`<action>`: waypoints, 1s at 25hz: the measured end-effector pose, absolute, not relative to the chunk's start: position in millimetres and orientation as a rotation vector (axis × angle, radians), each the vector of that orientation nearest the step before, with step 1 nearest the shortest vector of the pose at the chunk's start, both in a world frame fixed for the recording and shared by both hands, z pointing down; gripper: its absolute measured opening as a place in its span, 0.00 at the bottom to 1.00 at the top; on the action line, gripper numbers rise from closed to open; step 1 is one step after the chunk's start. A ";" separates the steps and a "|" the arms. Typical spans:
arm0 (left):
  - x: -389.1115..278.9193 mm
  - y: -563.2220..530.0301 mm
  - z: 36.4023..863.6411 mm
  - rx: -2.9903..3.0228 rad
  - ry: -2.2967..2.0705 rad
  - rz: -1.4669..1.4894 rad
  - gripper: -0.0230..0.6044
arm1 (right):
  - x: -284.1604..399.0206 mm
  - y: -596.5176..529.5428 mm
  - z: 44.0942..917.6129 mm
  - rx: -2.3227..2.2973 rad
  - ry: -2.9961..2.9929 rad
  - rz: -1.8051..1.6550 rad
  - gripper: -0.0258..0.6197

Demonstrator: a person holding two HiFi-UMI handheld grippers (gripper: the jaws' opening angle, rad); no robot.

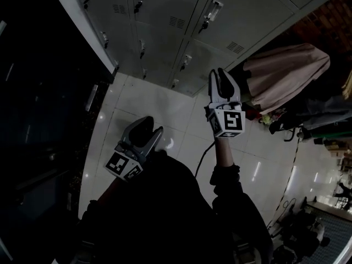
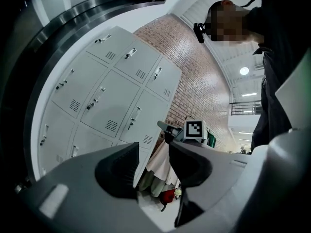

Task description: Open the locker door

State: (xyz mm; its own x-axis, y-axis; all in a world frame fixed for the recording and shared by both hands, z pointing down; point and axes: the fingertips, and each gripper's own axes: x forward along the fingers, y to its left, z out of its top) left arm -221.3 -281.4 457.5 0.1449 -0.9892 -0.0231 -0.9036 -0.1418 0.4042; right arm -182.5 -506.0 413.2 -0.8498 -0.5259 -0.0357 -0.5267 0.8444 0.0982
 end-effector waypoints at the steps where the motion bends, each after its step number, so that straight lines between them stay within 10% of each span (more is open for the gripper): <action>1: -232.1 -291.5 455.4 2.139 -1.836 -0.415 0.35 | -196.1 -525.2 408.9 -0.872 3.013 0.187 0.15; 12: -348.6 -360.1 455.2 2.112 -1.833 -0.459 0.35 | -327.2 -689.1 409.2 -1.094 3.051 0.203 0.19; 25: -344.6 -392.6 462.3 2.230 -1.634 -0.392 0.35 | -315.9 -652.3 413.6 -0.993 3.030 0.098 0.19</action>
State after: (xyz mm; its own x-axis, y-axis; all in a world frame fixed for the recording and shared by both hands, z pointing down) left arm -344.6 -392.6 462.3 0.2975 -0.9546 -0.0168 -0.8585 -0.2752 0.4327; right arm -315.9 -652.3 413.6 -0.8051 -0.5926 0.0269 -0.5896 0.8044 0.0734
